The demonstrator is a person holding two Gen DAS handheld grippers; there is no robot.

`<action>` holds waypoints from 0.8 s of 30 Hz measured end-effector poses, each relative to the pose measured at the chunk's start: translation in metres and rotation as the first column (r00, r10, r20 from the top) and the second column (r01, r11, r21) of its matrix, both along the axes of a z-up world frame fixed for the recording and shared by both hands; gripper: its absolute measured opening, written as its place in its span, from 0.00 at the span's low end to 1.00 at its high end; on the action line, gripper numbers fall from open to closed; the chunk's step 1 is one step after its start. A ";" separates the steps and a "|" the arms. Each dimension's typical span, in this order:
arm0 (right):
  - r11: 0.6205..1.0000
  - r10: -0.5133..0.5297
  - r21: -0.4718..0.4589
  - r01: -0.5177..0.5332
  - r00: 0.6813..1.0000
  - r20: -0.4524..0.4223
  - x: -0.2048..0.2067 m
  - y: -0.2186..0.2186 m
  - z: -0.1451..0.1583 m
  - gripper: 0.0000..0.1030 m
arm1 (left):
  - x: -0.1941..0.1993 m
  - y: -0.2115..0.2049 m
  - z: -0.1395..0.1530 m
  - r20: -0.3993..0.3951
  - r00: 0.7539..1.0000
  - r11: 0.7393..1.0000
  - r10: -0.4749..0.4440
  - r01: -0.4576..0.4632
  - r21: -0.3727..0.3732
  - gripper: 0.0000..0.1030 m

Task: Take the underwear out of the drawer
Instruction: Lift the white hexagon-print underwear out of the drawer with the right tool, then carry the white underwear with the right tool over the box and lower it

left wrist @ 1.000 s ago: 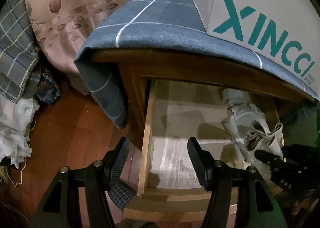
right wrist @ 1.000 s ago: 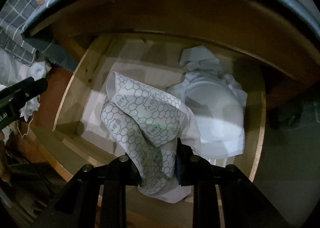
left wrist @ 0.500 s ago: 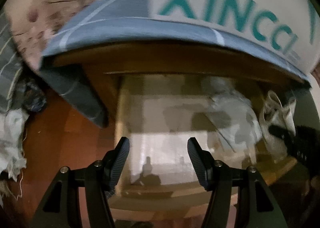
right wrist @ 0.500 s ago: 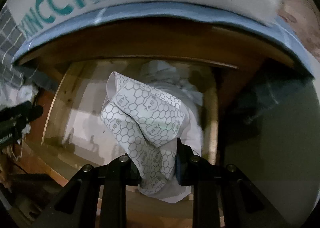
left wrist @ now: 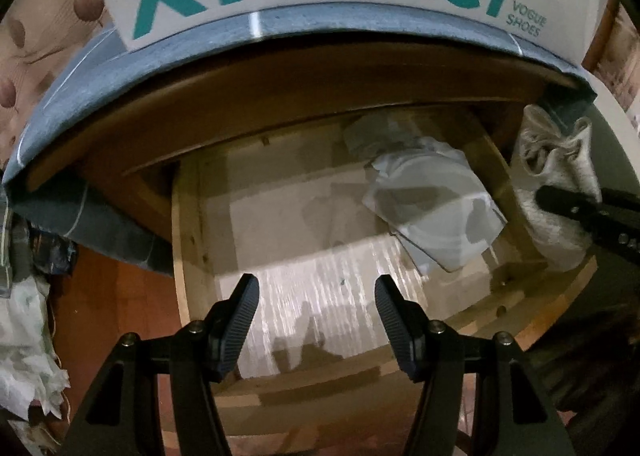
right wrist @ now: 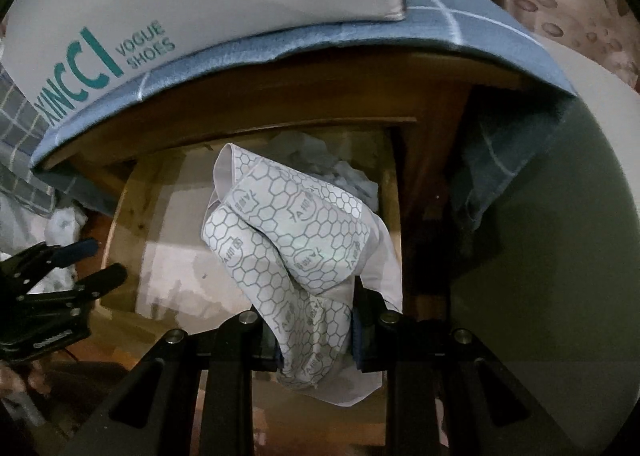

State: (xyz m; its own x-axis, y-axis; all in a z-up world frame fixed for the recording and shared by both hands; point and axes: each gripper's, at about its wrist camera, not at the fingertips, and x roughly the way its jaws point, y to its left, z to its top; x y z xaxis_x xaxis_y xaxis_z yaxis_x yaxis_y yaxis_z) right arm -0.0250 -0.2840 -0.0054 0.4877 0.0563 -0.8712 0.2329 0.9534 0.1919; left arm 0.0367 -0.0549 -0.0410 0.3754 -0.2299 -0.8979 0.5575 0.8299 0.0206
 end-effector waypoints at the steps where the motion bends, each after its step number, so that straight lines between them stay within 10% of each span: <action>1: 1.000 -0.005 0.001 0.005 1.000 0.006 -0.004 -0.001 0.004 0.21 | 0.001 0.000 -0.002 -0.008 1.000 1.000 0.005 -0.005 0.006 0.60; 24: 0.990 0.131 -0.078 -0.116 0.966 0.223 -0.023 0.021 0.219 0.21 | -0.001 0.007 0.009 0.023 0.997 0.996 0.068 -0.067 -0.058 0.60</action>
